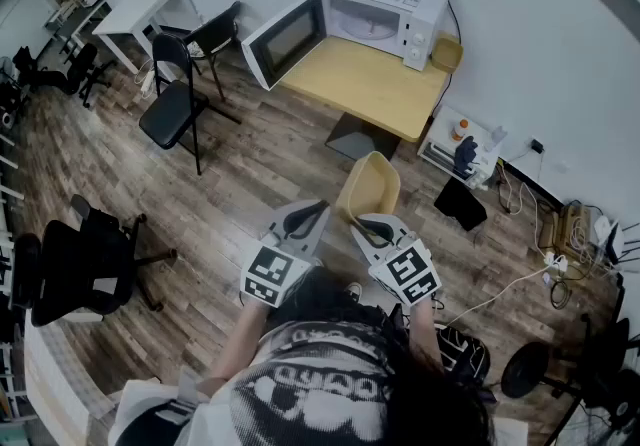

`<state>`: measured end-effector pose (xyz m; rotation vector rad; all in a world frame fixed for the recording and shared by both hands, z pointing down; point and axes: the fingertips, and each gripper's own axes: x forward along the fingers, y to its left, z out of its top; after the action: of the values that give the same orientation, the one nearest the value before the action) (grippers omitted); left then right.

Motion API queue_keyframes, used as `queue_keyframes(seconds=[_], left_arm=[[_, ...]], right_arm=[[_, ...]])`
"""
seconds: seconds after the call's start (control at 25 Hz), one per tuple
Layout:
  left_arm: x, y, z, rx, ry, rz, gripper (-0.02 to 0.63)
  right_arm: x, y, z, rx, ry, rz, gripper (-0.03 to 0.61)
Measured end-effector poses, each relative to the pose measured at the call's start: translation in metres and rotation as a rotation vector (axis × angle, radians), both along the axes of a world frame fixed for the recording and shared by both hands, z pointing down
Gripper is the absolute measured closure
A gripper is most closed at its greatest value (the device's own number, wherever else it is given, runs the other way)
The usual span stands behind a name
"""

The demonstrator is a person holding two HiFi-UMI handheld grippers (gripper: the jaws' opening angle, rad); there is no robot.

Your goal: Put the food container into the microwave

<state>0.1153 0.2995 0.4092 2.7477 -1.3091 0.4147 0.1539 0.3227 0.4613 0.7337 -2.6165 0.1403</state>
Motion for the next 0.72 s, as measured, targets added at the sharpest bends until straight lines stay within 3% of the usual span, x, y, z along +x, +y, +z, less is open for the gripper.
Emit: queue_keyframes(seconds=[0.72], left_arm=[[-0.005,0.002,0.004,-0.001,-0.006,-0.048,0.603]], right_arm=[[-0.007,-0.002,0.002,0.023,-0.003,-0.046,0.554]])
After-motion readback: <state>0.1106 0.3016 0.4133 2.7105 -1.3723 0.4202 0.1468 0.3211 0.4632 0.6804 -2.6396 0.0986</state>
